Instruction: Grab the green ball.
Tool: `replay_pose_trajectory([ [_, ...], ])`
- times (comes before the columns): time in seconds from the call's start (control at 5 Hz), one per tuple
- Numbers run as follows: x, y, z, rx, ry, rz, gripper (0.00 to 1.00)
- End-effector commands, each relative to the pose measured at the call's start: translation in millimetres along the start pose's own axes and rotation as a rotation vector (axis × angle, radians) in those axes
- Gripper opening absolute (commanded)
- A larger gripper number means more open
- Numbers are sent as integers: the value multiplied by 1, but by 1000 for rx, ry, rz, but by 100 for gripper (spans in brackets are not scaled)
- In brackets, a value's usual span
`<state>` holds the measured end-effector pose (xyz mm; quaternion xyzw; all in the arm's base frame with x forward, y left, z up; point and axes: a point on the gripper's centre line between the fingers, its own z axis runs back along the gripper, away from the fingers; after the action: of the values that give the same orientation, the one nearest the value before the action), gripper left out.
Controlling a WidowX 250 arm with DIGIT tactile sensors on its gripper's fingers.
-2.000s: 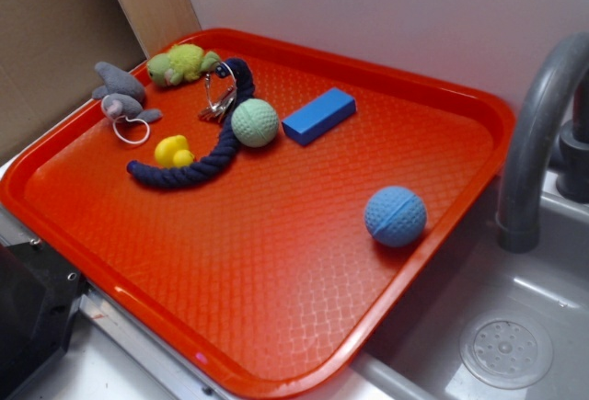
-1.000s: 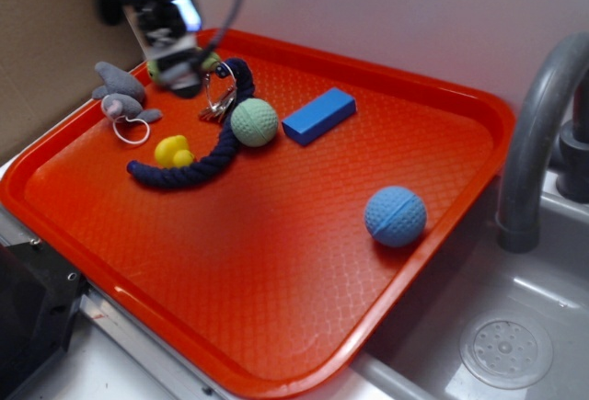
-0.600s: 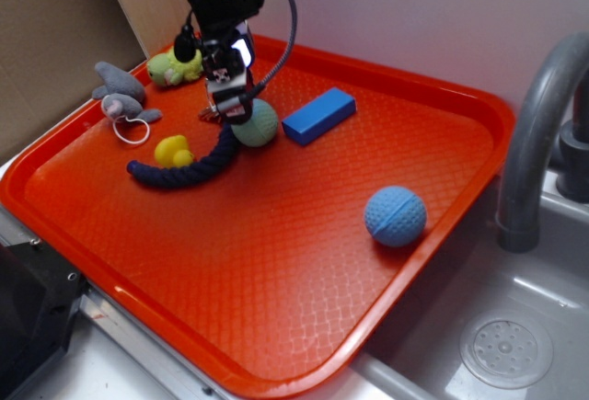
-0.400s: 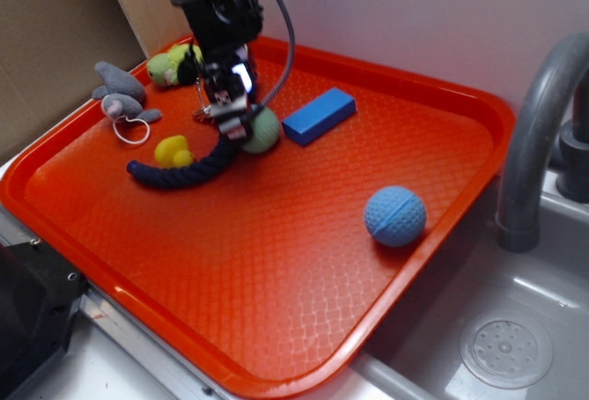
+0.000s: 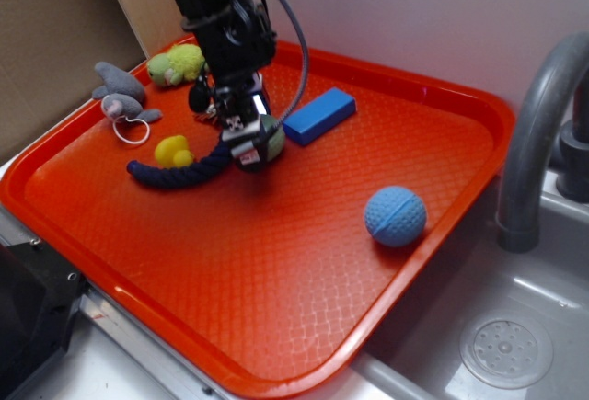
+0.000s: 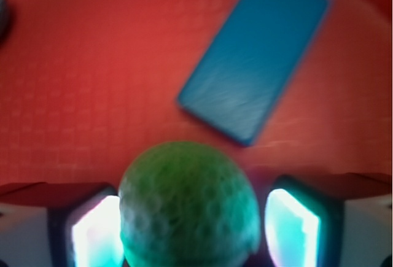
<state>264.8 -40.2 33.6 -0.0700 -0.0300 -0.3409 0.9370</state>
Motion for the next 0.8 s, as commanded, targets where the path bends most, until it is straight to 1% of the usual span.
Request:
replay_pose_trajectory([
  [0.0,9,-23,8,51,-20,-10,0],
  [0.2,6,-29,19,78,4,20,0],
  [0.4,-11,-27,71,78,14,47,0],
  [0.6,-33,-29,124,216,68,261,0],
])
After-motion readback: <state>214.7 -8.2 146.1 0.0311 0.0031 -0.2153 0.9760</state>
